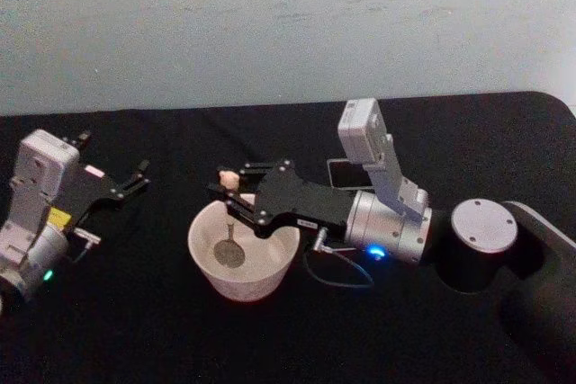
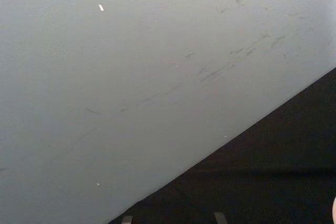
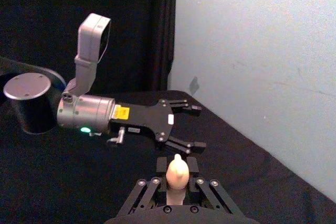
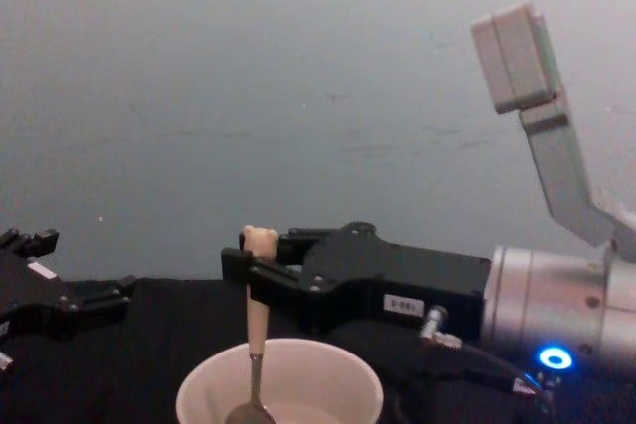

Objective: Pick up the stirring spoon with one hand, stir inside the cup, then place it back in its original position.

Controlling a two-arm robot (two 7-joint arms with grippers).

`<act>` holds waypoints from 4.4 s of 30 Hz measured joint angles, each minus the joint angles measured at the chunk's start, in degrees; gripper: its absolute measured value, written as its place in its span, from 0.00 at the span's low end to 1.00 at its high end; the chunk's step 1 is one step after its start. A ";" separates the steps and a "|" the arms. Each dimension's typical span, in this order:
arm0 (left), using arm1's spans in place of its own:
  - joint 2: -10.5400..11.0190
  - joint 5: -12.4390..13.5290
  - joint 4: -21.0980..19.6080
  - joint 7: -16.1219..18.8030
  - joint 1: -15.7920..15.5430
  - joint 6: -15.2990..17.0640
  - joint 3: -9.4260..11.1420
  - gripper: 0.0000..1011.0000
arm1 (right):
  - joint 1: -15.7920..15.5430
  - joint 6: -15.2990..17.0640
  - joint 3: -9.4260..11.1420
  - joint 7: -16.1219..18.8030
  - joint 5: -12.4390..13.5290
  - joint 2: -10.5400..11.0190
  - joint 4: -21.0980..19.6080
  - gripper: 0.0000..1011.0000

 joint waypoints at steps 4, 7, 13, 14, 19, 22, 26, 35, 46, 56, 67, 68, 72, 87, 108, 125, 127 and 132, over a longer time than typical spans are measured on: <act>0.00 0.00 0.00 0.00 0.00 0.00 0.00 0.99 | 0.99 -0.50 -0.03 -0.35 -0.21 -1.06 1.88 0.21; 0.00 0.00 0.00 0.00 0.00 0.00 0.00 0.99 | 1.58 -0.86 0.14 -0.66 -0.44 -1.53 2.99 0.21; 0.00 0.00 0.00 0.00 0.00 0.00 0.00 0.99 | 2.15 -1.19 0.92 -1.20 -0.73 -1.70 4.25 0.21; 0.00 0.00 0.00 0.00 0.00 0.00 0.00 0.99 | 2.17 -1.19 1.12 -1.29 -0.78 -1.66 4.29 0.21; 0.00 0.00 0.00 0.00 0.00 0.00 0.00 0.99 | 2.02 -1.16 1.65 -1.65 -0.91 -1.22 4.13 0.21; 0.00 0.00 0.00 0.00 0.00 0.00 0.00 0.99 | 1.71 -1.09 1.87 -1.71 -0.95 -0.91 3.70 0.21; 0.00 0.00 0.00 0.00 0.00 0.00 0.00 0.99 | 1.10 -0.89 2.13 -1.84 -0.97 -0.39 2.74 0.21; 0.00 0.00 0.00 0.00 0.00 0.00 0.00 0.99 | -1.28 0.21 2.87 -2.35 -0.78 1.87 -0.98 0.21; 0.00 0.00 0.00 0.00 0.00 0.00 0.00 0.99 | -3.58 1.50 2.62 -2.02 -0.42 4.00 -5.40 0.21; 0.00 0.00 0.00 0.00 0.00 0.00 0.00 0.99 | -3.44 1.64 1.06 -0.82 0.02 3.27 -6.39 0.21; 0.00 0.00 0.00 0.00 0.00 0.00 0.00 0.99 | -0.15 0.02 0.28 -1.16 -0.58 0.22 -1.13 0.21; 0.00 0.00 0.00 0.00 0.00 0.00 0.00 0.99 | 0.23 -0.17 0.36 -1.28 -0.74 0.00 -0.40 0.21; 0.00 0.00 -0.01 0.00 0.00 0.00 0.00 0.99 | 0.84 -0.45 0.76 -1.68 -0.98 -0.30 0.84 0.21; 0.00 0.00 0.00 0.00 0.00 0.00 0.00 0.99 | 0.32 -0.65 2.60 -2.76 -1.12 0.43 1.11 0.21; 0.00 0.00 0.00 0.00 0.00 0.00 0.00 0.99 | -4.50 1.96 3.38 -1.91 0.97 4.57 -6.75 0.21; 0.00 0.00 0.00 0.00 0.00 0.00 0.00 0.99 | -0.79 0.61 0.79 -1.00 0.60 0.79 -2.30 0.21; 0.00 0.00 0.00 0.00 0.00 0.00 0.00 0.99 | -0.06 0.20 0.75 -1.25 0.29 0.22 -1.06 0.21; 0.00 0.00 0.00 0.00 0.00 0.00 0.00 0.99 | 1.12 -0.36 1.11 -2.12 -0.46 -0.56 1.28 0.21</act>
